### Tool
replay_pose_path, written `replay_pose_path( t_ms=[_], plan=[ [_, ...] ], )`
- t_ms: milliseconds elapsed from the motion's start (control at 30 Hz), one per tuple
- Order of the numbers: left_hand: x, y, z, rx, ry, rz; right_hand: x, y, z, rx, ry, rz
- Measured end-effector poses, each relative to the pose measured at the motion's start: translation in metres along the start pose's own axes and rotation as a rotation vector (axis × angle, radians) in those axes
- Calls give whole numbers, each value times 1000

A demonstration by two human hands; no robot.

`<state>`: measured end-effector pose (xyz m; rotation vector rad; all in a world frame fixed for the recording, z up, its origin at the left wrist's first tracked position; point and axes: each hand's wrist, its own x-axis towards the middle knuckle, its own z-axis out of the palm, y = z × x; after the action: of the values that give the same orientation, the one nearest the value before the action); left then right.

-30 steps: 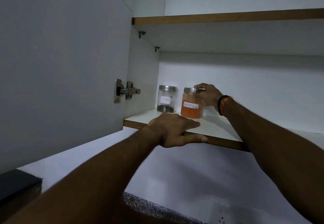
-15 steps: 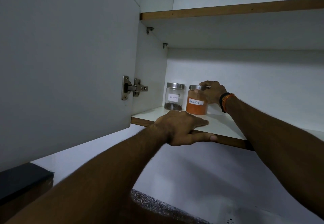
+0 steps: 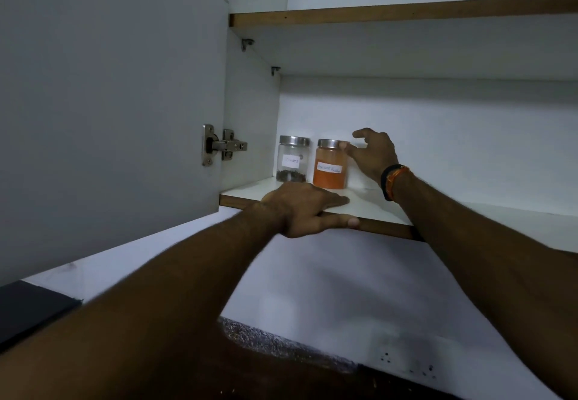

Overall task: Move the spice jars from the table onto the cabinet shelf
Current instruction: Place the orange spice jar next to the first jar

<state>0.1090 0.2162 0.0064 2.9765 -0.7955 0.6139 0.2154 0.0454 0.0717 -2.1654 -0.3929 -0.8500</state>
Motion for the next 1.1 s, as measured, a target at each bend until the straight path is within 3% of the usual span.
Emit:
replay_pose_path(
  t_ms=[233, 567, 700, 900, 1100],
  plan=[
    [-8, 8, 0, -34, 3, -38, -83, -12, -49, 148, 23, -45],
    [-48, 89, 43, 128, 373, -185, -216, -4, -96, 110, 221, -129],
    [-76, 134, 73, -112, 430, -148, -262, 17, -95, 77, 195, -63],
    [-136, 187, 154, -343, 162, 60, -342, 63, -79, 59, 61, 150],
    [-206, 226, 244, -497, -296, -9, -448, 111, -51, 42, -179, 369]
  ],
)
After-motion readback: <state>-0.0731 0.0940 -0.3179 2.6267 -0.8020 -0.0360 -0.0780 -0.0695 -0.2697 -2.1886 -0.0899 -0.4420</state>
